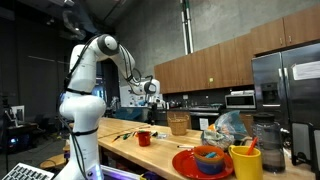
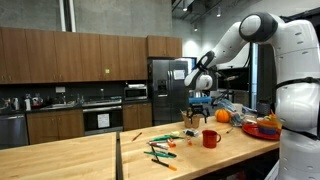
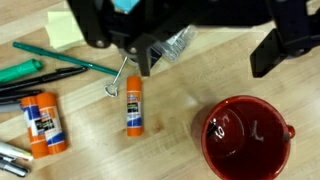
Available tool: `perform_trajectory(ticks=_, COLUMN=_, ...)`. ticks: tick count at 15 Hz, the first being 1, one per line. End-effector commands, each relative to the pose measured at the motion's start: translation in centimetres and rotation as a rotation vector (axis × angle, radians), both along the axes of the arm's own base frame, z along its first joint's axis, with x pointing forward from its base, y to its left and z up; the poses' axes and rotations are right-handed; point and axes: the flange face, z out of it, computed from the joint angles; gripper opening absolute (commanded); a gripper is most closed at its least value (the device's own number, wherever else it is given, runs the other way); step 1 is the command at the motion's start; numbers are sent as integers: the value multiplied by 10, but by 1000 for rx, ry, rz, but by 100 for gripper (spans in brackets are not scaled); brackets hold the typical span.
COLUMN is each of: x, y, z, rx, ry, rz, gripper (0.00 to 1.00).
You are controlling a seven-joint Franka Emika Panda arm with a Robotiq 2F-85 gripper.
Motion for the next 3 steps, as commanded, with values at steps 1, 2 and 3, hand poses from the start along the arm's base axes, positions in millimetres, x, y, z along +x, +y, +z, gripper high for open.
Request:
perform_trajectory(ticks=1, x=-15, y=-12, z=17, rx=5, ry=8, rz=87, gripper=100)
perform_trajectory(ticks=2, x=-18, y=-15, z=19, rx=4, ry=13, rz=108, gripper=100)
perform_trajectory(ticks=3, x=-20, y=-17, z=21, rx=1, ry=16, rz=124, gripper=100)
